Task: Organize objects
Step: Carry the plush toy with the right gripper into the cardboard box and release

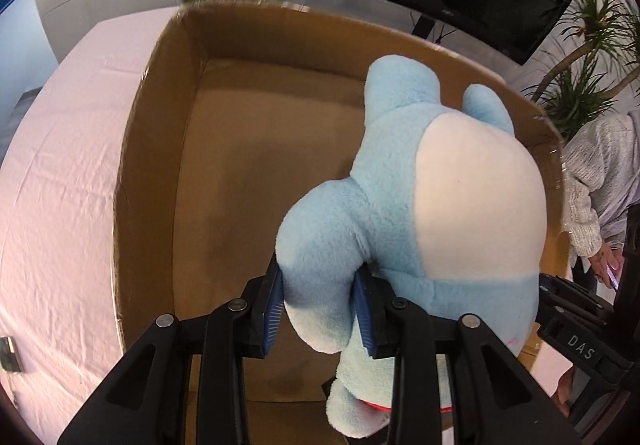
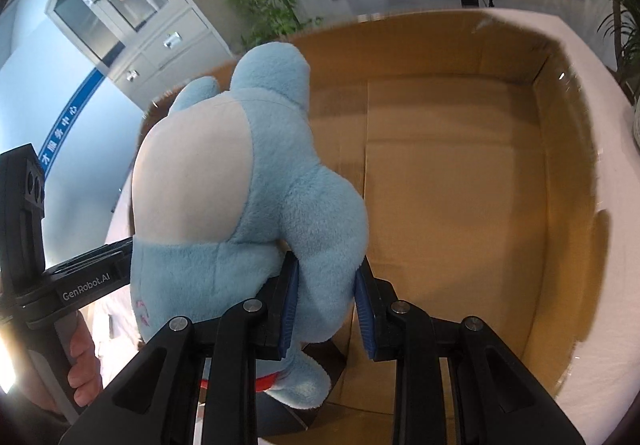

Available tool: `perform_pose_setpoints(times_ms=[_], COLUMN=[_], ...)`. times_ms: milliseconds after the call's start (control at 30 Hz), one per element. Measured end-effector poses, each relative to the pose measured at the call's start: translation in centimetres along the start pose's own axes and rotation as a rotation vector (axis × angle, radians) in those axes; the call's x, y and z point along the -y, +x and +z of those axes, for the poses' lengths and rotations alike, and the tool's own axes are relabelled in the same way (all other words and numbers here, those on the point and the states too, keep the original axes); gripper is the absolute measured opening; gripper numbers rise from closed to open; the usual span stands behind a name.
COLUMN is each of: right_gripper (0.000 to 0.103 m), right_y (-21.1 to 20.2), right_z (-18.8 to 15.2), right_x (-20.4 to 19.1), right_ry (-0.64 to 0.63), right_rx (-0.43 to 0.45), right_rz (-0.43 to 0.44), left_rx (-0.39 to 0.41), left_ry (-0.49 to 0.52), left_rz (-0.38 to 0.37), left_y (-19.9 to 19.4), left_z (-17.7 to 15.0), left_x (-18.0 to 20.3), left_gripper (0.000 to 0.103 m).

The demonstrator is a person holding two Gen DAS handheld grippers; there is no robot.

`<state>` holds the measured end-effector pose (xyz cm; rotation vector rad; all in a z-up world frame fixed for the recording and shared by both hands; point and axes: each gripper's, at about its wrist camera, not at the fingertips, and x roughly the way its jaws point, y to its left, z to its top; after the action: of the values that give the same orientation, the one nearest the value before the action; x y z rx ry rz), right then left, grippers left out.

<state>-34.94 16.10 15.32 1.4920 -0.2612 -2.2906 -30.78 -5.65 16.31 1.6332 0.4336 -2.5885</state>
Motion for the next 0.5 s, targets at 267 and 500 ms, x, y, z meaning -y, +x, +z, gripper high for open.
perform_pose_setpoints(times_ms=[267, 500], right_gripper=[0.029, 0.068], right_y=[1.0, -5.9], right_z=[-1.1, -4.1], right_x=[2.0, 3.1], right_ry=[0.002, -0.028], right_rx=[-0.052, 0.034], right_rz=[-0.061, -0.018], left_rx=[0.003, 0.164], left_ry=[0.039, 0.052], left_rz=[0.068, 0.045], left_y=[-0.3, -8.6], left_z=[-2.6, -5.2], left_x=[-0.4, 1.2], left_gripper=[0.040, 0.079])
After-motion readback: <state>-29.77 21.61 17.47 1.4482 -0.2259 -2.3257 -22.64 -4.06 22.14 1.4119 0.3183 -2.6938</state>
